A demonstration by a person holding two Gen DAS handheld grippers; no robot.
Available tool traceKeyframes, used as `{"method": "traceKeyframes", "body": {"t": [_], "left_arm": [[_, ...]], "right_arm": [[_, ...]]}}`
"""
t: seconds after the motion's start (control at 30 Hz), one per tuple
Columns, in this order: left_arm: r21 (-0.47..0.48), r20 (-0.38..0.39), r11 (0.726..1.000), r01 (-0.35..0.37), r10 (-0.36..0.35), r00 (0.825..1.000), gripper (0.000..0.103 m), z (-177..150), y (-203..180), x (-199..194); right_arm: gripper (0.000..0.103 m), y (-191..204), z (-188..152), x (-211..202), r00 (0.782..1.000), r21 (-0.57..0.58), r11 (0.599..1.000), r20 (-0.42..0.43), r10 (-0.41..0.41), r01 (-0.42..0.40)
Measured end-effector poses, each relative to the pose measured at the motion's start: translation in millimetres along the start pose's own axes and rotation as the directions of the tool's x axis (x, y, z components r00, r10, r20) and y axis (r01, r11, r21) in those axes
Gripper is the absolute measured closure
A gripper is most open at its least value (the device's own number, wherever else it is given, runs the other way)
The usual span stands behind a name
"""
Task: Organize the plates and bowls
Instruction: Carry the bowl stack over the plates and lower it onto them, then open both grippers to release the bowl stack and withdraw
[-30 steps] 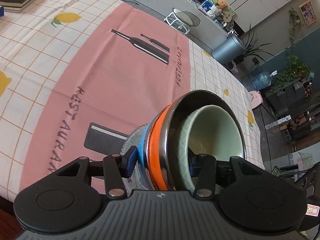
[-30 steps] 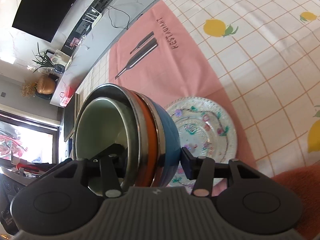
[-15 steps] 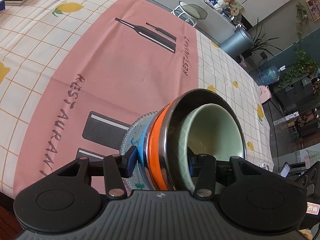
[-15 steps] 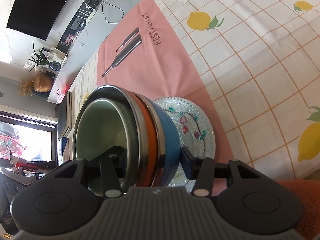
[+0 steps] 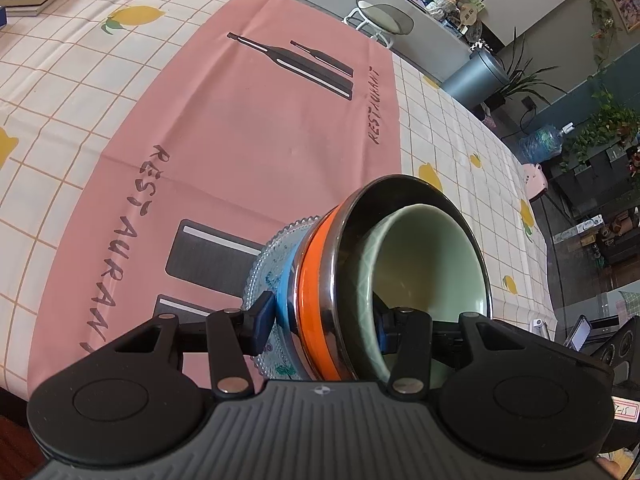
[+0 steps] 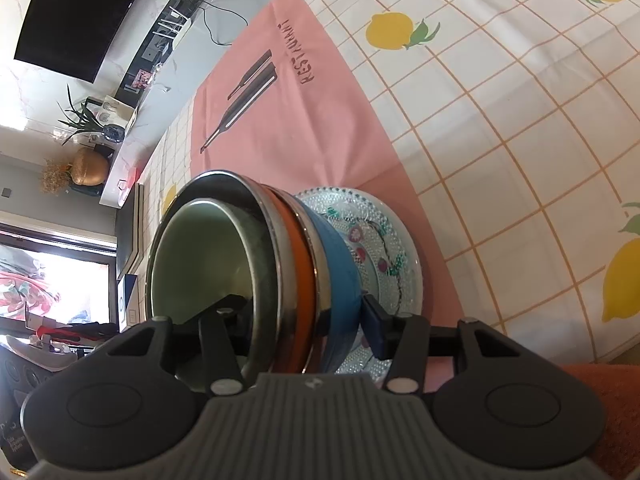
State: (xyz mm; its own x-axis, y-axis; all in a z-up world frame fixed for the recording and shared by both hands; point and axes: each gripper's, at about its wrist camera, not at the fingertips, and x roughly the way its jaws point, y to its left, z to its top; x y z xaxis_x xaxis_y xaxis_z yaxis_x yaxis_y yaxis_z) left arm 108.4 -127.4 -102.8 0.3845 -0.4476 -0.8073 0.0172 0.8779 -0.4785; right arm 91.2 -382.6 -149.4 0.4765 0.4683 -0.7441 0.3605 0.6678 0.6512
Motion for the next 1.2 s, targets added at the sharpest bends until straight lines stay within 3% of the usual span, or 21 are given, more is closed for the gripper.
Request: {"method": "traceKeyframes", "body": {"t": [0.2,0.27,0.33,0.53,0.7,0.93,1.1,1.2], "left_arm": [[0.02,0.001,1.0,0.005,-0.005,1.0,0.048,1.0,-2.3,-0.4],[0.043,0.014,0.999,-0.004,0.003,1.0,0.043,0.0,-4.3,-2.4],[0.058,0.035,0.998,-0.01,0.008,0.999,0.038,-0.3,-5.8,-5.8],[0.083,0.058,0.996,-0.015,0.01,0.998,0.035,0.3,-7.5,-20.0],[0.164,0.137,0.984,-0.067,0.045,0.99,0.035,-4.5,-16.6,-47.1],[0.294,0.288,0.944,-0.151,0.063,0.956,0.032,-17.7,-24.4,-97.1],[0.386,0.414,0.893,-0.232,0.058,0.909,0.032,-37.5,-26.4,-131.7],[0.428,0.447,0.866,-0.257,0.044,0.894,0.032,-50.1,-24.2,-148.1]], "right_arm": [[0.05,-1.8,1.8,0.1,1.0,0.02,1.0,-0.015,0.003,-0.002],[0.049,1.1,0.8,-0.2,1.0,0.007,1.0,-0.013,-0.012,0.012],[0.036,6.9,0.2,-3.0,0.999,-0.03,0.999,0.012,-0.044,0.044],[0.03,25.1,0.1,-19.9,0.989,-0.142,0.982,0.092,-0.116,0.128],[0.028,44.7,-8.3,-37.7,0.963,-0.241,0.942,0.19,-0.191,0.234],[0.026,75.4,-40.6,-72.2,0.899,-0.364,0.862,0.388,-0.205,0.353],[0.025,91.9,-69.8,-95.7,0.883,-0.408,0.846,0.445,-0.146,0.345],[0.023,101.0,-89.1,-106.1,0.873,-0.431,0.833,0.473,-0.118,0.346]]}}
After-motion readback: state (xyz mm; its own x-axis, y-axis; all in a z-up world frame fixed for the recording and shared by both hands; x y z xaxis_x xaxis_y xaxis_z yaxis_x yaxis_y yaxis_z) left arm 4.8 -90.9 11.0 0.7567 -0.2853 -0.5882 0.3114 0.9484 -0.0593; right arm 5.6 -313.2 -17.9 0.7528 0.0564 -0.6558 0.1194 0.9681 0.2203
